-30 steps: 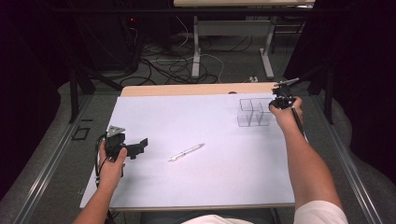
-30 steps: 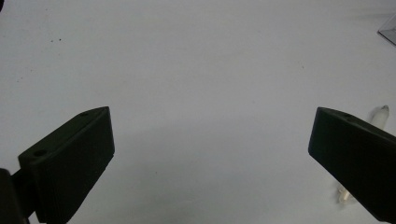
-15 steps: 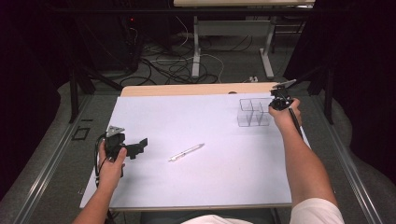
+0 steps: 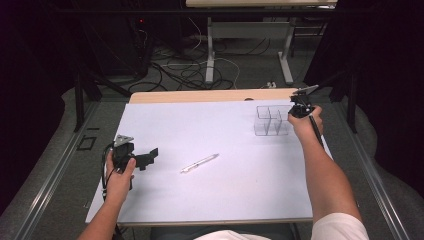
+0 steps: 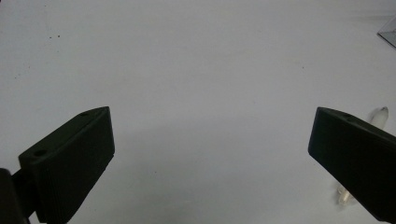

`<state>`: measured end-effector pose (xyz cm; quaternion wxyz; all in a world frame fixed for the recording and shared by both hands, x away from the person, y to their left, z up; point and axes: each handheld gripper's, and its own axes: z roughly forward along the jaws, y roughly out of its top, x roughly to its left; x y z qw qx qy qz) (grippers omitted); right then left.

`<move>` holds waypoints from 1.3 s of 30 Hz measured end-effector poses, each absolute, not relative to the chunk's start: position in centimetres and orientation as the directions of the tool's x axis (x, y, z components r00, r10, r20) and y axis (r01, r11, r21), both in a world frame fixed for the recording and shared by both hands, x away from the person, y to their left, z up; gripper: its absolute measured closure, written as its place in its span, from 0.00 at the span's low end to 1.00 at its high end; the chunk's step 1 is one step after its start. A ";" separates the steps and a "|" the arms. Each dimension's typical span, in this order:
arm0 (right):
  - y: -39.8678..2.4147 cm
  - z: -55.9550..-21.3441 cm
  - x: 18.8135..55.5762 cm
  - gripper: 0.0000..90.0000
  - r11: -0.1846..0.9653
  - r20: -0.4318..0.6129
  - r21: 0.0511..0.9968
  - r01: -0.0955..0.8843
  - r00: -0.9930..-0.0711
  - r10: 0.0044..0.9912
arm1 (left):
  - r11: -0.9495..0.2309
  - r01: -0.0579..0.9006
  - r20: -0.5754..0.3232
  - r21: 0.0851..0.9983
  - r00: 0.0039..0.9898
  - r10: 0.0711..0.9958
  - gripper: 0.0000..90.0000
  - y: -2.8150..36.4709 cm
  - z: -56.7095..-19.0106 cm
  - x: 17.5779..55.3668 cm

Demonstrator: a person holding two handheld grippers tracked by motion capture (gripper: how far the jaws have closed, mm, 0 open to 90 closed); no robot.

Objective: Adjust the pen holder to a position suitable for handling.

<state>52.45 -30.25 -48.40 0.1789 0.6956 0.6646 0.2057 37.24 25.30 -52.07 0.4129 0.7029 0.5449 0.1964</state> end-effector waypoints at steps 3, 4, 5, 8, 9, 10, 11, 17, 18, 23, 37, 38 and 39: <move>-30.0 -48.3 52.3 0.98 -0.054 0.055 0.519 0.853 0.030 0.998 | -0.067 0.604 -0.172 0.794 0.329 0.928 0.00 25.3 -52.1 37.3; -29.9 -48.2 52.2 0.98 -0.053 0.060 0.516 0.855 0.026 0.998 | -0.067 0.604 -0.172 0.794 0.329 0.929 0.00 25.3 -52.1 37.3; -29.8 -48.2 52.1 0.98 -0.048 0.054 0.525 0.850 0.023 0.998 | -0.066 0.604 -0.172 0.794 0.329 0.929 0.00 25.3 -52.1 37.3; -29.5 -47.9 51.9 0.98 -0.059 0.074 0.525 0.849 0.023 0.997 | -0.071 0.606 -0.170 0.792 0.330 0.928 0.00 25.3 -52.1 37.3; -29.4 -47.8 51.7 0.98 -0.064 0.085 0.522 0.851 0.022 0.996 | -0.071 0.606 -0.169 0.792 0.331 0.929 0.00 25.3 -52.1 37.3; -29.0 -47.6 51.5 0.98 -0.069 0.095 0.527 0.847 0.022 0.995 | -0.072 0.606 -0.170 0.793 0.332 0.928 0.00 25.3 -52.1 37.3; -29.0 -47.6 51.5 0.98 -0.069 0.095 0.527 0.847 0.022 0.995 | -0.072 0.605 -0.170 0.793 0.332 0.928 0.00 25.3 -52.1 37.3; -27.8 -47.2 50.7 0.98 -0.031 0.092 0.522 0.853 -0.020 0.996 | -0.070 0.604 -0.169 0.794 0.330 0.929 0.00 25.3 -52.1 37.2; -27.7 -47.1 50.6 0.98 -0.017 0.086 0.521 0.853 -0.032 0.996 | -0.070 0.604 -0.169 0.794 0.330 0.929 0.00 25.3 -52.1 37.2; -26.8 -46.8 49.7 0.98 0.019 0.075 0.511 0.859 -0.066 0.995 | -0.062 0.604 -0.174 0.795 0.325 0.929 0.00 25.3 -52.1 37.2; -26.6 -47.0 45.8 0.97 0.030 0.093 0.518 0.855 -0.091 0.991 | -0.056 0.602 -0.176 0.796 0.318 0.932 0.00 25.6 -51.9 37.0; -26.6 -47.0 45.8 0.97 0.030 0.093 0.518 0.855 -0.091 0.991 | -0.054 0.603 -0.176 0.796 0.317 0.932 0.00 25.6 -51.9 37.0; -26.5 -47.1 45.2 0.98 0.051 0.084 0.519 0.853 -0.110 0.990 | -0.054 0.603 -0.177 0.796 0.317 0.932 0.00 25.6 -51.9 37.0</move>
